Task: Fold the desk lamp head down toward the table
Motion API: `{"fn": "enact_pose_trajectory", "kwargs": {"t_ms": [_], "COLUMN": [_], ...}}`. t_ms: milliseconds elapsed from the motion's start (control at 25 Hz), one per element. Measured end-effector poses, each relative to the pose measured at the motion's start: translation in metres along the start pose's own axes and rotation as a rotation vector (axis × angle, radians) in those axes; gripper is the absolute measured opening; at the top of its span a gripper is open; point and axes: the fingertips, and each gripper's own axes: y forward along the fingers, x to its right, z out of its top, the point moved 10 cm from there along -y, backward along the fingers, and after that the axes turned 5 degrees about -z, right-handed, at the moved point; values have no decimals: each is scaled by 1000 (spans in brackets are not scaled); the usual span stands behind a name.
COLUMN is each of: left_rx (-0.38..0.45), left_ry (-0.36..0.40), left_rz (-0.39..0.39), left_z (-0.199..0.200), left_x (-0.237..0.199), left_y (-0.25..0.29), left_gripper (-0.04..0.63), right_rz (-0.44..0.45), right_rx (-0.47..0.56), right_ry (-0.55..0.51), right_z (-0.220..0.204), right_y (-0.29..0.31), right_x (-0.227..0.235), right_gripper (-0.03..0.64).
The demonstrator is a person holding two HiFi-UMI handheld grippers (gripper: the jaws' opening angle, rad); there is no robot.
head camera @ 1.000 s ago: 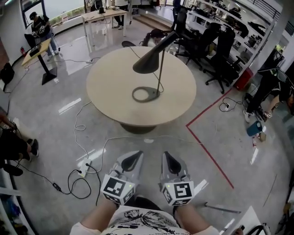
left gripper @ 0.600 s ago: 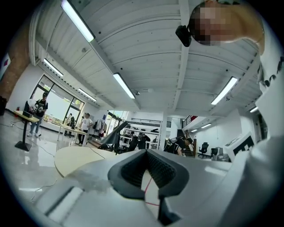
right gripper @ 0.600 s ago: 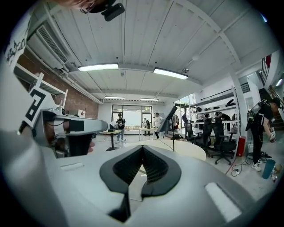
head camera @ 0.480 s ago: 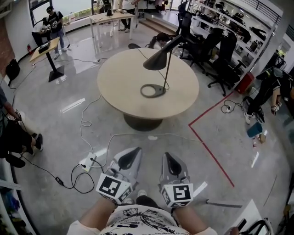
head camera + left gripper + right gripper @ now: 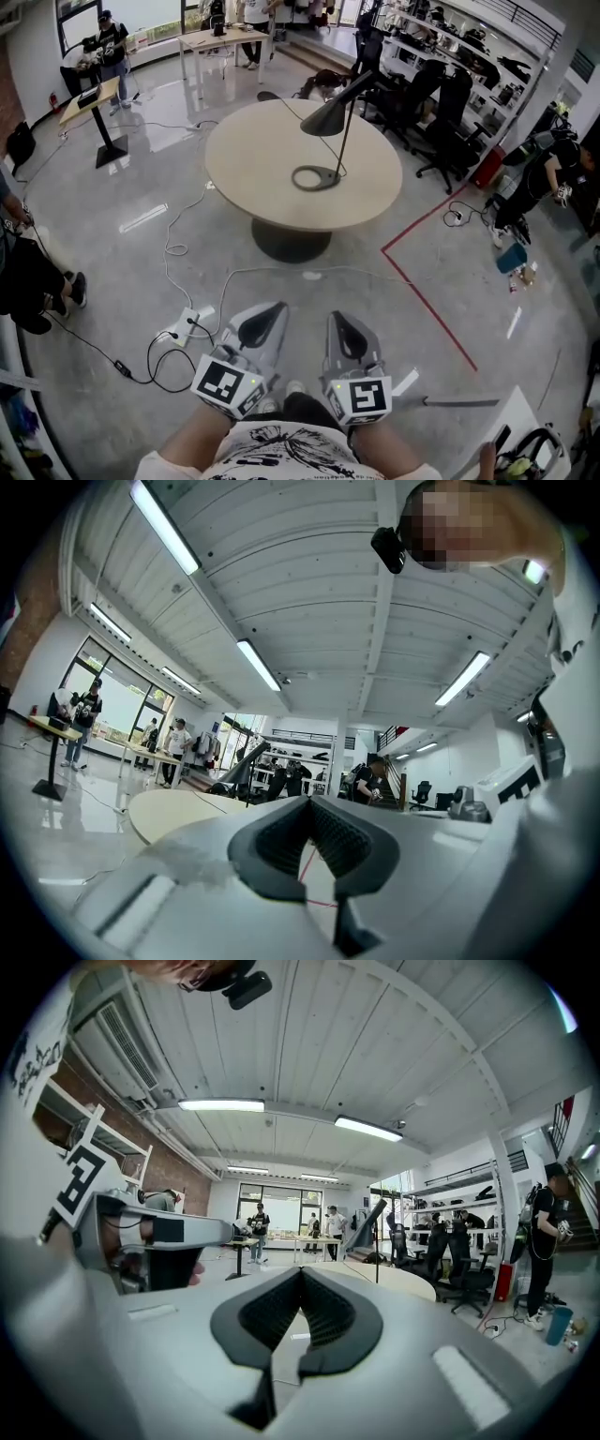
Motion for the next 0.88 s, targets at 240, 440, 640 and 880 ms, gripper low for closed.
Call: {"fn": "enact_pose_trajectory", "kwargs": {"t_ms": [240, 440, 640, 880], "left_rx": [2, 10, 7, 8], "left_ry": [6, 10, 12, 6], "left_rz": [-9, -6, 1, 5], "left_z": [3, 1, -1, 0], "left_x": [-2, -5, -10, -18], "left_y": [-18, -26, -29, -35], "left_gripper": [6, 6, 6, 6], "right_rz": [-15, -23, -39, -29], "right_rx": [-7, -13, -30, -25], "right_ry": [-20, -42, -40, -43], "right_z": [-1, -7, -10, -6], "right_y": [-9, -8, -7, -3], "right_x": [-17, -23, -25, -38], "right_gripper": [9, 9, 9, 9]}}
